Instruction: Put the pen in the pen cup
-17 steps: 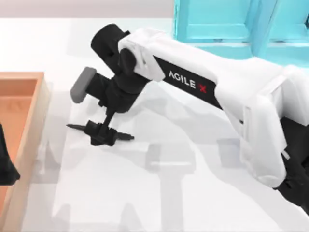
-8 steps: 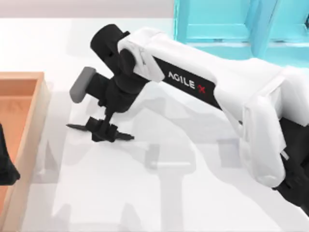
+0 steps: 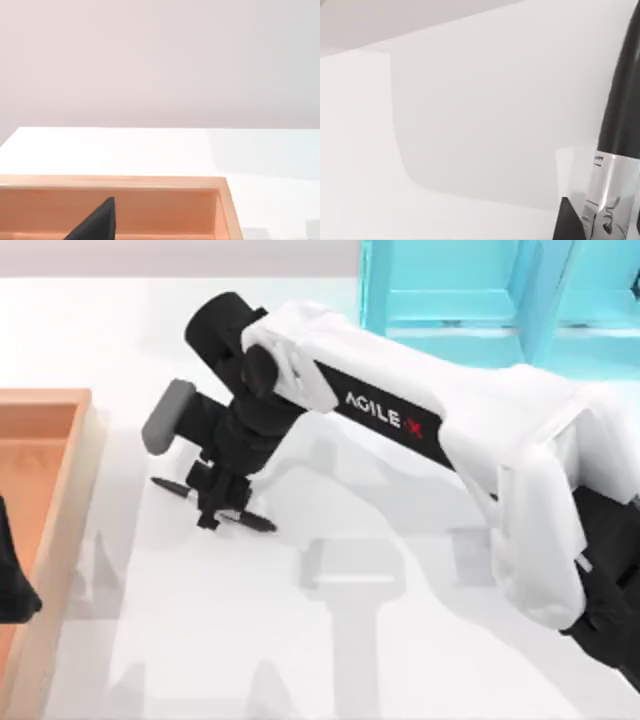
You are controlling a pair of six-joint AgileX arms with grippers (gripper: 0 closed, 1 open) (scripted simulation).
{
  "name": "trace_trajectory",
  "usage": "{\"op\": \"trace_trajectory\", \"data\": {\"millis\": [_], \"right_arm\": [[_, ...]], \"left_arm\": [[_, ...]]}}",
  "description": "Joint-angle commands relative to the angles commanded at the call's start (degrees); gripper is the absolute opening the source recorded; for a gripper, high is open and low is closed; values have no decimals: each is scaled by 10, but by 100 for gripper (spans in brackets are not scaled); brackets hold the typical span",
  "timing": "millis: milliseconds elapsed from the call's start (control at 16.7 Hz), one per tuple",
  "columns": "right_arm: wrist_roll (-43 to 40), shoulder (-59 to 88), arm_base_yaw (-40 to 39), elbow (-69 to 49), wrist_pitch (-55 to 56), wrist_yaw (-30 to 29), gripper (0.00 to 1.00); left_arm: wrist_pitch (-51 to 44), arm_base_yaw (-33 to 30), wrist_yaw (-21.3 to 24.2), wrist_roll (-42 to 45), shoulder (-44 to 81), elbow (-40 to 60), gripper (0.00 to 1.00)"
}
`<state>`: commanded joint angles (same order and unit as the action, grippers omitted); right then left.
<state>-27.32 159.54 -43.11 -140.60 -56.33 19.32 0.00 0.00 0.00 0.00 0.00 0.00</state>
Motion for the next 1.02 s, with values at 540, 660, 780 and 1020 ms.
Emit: {"op": "trace_trajectory", "data": {"millis": [540, 660, 780, 1020], "right_arm": [[-6, -22, 8, -13, 2, -7, 0], [-1, -31, 5, -5, 2, -9, 0], [15, -64, -5, 23, 1, -16, 0], [58, -190, -50, 116, -6, -32, 0]], "left_arm": [[0, 0, 0, 0, 0, 0, 100], [0, 0, 0, 0, 0, 0, 100], [0, 0, 0, 0, 0, 0, 100], [0, 0, 0, 0, 0, 0, 100]]}}
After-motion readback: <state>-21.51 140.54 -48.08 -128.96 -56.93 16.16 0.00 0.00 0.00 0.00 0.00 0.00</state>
